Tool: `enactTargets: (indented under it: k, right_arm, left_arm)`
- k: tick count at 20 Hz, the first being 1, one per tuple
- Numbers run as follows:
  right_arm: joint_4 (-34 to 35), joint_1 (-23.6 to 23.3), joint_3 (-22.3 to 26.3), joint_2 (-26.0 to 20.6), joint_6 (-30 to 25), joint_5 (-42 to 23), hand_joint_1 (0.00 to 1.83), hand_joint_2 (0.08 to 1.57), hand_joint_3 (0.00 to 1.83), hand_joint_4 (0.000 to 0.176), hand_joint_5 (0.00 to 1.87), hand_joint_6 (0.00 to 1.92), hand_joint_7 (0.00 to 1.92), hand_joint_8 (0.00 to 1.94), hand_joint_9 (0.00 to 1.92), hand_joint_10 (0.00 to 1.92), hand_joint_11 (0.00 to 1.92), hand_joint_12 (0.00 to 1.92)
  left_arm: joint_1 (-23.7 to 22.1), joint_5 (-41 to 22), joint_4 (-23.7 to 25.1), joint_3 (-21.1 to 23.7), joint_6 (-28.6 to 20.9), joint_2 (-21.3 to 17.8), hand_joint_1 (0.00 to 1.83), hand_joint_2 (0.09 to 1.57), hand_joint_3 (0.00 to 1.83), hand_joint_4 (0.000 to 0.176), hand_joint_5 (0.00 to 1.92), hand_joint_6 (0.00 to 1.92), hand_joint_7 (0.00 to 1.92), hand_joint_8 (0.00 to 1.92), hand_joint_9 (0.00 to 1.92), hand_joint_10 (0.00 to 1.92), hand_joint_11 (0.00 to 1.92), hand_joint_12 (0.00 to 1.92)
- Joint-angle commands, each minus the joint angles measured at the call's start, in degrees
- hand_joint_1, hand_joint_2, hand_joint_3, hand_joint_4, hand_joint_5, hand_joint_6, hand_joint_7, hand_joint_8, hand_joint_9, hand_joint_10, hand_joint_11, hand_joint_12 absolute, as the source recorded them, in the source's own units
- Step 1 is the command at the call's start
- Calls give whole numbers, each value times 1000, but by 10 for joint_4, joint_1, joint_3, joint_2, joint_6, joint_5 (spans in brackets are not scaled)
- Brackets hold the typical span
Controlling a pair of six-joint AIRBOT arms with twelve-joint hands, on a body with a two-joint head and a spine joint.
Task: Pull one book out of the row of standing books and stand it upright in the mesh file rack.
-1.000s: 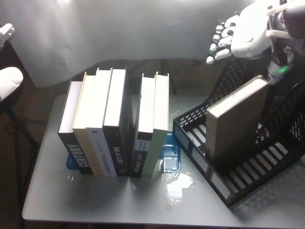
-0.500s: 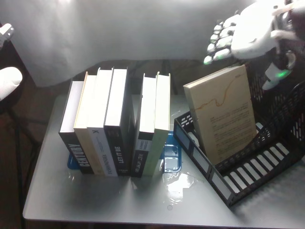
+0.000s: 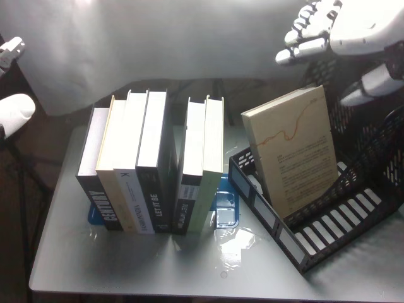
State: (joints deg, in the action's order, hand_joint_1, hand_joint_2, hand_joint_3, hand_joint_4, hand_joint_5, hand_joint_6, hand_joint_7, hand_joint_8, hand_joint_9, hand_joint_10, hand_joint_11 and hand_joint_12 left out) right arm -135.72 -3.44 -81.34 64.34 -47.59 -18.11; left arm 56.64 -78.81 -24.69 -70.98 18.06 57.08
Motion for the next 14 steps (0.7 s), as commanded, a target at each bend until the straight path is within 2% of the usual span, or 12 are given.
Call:
enactTargets:
  k: [1,2,3,5,8,9,10,11,12,13,14]
  right_arm:
    - [61,-10,-3,-13,12,27,508,1141,0,105,0,0,0,0,0,0,0,0]
    - [128,-10,-5,-18,34,16,489,1146,0,112,0,0,0,0,0,0,0,0]
    - [200,-7,-7,-22,75,8,503,1132,0,152,0,0,0,0,0,0,0,0]
    - [402,14,-8,-32,189,-28,574,1118,0,170,0,0,0,0,0,0,0,0]
    - [581,41,-1,-53,280,-82,507,1154,2,90,0,0,0,0,0,0,0,0]
    - [634,52,6,-63,306,-97,508,1165,7,73,0,0,0,0,0,0,17,8]
    - [685,62,15,-74,330,-114,556,1186,14,95,0,0,0,0,0,0,3,3]
    - [723,71,21,-82,346,-126,493,1203,19,103,0,0,0,0,10,4,17,11]
    - [784,90,33,-95,380,-149,423,1211,0,71,0,0,0,0,84,21,3,420]
    - [839,109,45,-105,411,-172,416,1198,0,69,0,0,0,0,111,28,0,644]
    - [880,125,55,-113,434,-191,440,1180,0,76,0,0,0,0,129,35,0,683]
  left_arm:
    - [-4,-65,-8,-2,-2,0,0,1510,3,0,0,0,0,0,0,0,0,0]
    - [-6,-61,-7,-2,-2,1,0,1511,3,0,0,0,0,0,0,0,0,0]
    - [-7,-59,-6,-2,-2,2,0,1515,5,0,0,0,0,0,0,0,0,0]
    - [-8,-50,0,-2,-2,3,0,1522,7,0,0,0,0,0,0,0,0,0]
    - [-20,-33,21,-1,-2,5,75,1535,0,0,0,0,0,0,0,0,0,0]
    - [-24,-27,29,-1,-2,6,107,1528,0,0,0,0,0,0,0,0,0,0]
    - [-30,-22,40,-1,-2,7,88,1523,0,0,0,0,0,0,0,0,0,0]
    - [-34,-18,47,-1,-2,8,80,1516,0,0,0,0,0,0,0,0,0,0]
    - [-40,-12,58,-2,-2,10,76,1507,0,0,0,0,0,0,0,0,0,0]
    - [-45,-8,69,-1,-2,11,89,1500,0,0,0,0,0,0,0,0,0,0]
    - [-49,-6,78,-1,-2,12,143,1491,0,0,0,0,0,0,0,0,0,0]
